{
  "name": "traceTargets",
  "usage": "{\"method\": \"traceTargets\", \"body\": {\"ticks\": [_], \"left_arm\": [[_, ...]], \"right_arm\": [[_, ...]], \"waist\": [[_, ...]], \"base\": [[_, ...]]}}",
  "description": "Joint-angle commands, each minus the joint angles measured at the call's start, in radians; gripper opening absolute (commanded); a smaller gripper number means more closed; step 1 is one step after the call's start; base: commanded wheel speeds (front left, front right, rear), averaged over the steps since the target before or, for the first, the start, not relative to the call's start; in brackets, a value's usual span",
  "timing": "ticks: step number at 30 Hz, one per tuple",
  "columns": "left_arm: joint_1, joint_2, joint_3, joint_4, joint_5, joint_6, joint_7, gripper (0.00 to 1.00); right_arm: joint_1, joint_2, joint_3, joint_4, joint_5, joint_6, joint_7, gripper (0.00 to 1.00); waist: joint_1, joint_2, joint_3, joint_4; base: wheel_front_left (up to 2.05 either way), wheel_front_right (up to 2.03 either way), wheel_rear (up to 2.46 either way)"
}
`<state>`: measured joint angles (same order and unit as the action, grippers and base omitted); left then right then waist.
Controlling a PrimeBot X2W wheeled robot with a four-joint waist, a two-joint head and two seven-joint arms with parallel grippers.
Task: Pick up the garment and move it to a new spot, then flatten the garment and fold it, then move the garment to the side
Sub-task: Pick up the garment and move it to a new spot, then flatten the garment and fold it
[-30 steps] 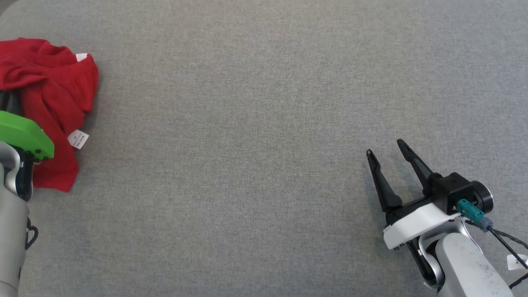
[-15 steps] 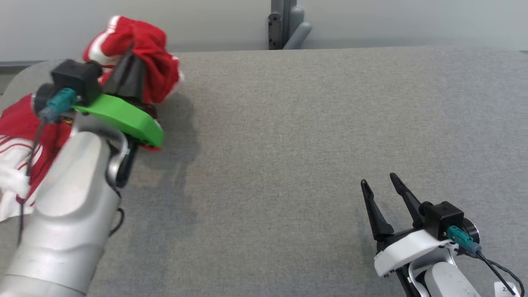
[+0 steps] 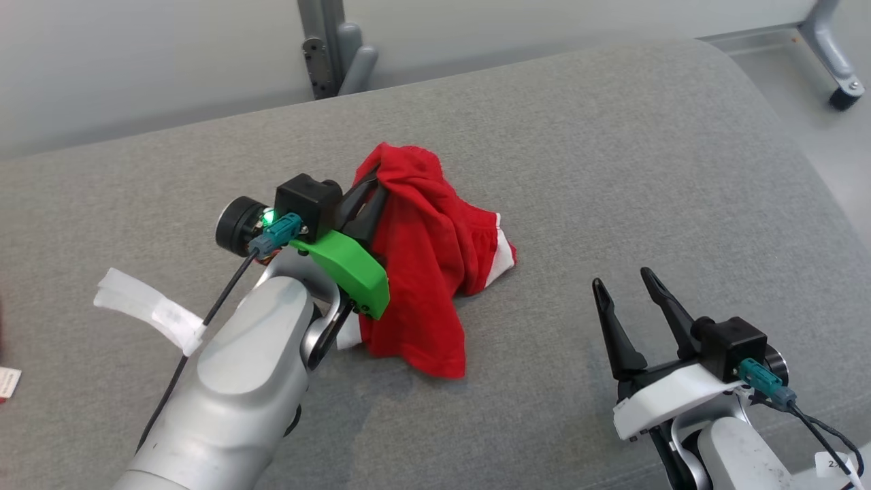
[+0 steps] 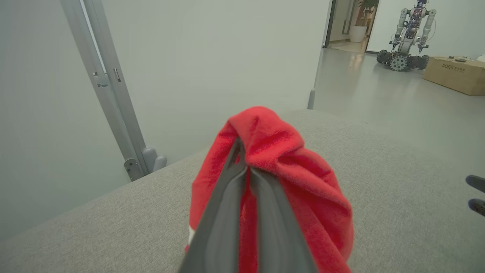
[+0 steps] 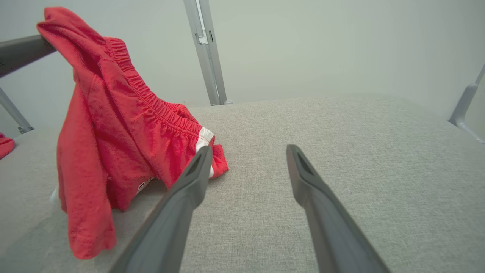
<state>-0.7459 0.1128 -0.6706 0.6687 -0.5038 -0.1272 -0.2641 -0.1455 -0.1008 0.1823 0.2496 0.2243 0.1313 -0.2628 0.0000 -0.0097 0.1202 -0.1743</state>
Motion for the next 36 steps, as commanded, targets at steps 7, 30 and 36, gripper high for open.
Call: {"method": "traceTargets", "body": {"ticks": [7,30,36], "left_arm": [[0.088,0.032,0.106,0.078,0.047,0.038,0.0,1.0],[0.824,-0.022,0.684,-0.457,0.272,0.087,0.0,1.0],[0.866,-0.054,0.694,-0.445,0.301,0.056,0.0,1.0]], "right_arm": [[0.007,0.006,-0.012,-0.008,0.004,-0.001,-0.003,1.0],[0.136,0.011,-0.068,-0.04,-0.003,-0.001,-0.003,1.0],[0.147,0.007,-0.082,-0.041,0.003,-0.001,-0.003,1.0]], "waist": [[0.0,0.0097,0.043,-0.099],[0.0,0.0097,-0.111,0.109],[0.0,0.0097,-0.101,0.154]], "base": [[0.0,0.0,0.0],[0.0,0.0,0.0],[0.0,0.0,0.0]]}}
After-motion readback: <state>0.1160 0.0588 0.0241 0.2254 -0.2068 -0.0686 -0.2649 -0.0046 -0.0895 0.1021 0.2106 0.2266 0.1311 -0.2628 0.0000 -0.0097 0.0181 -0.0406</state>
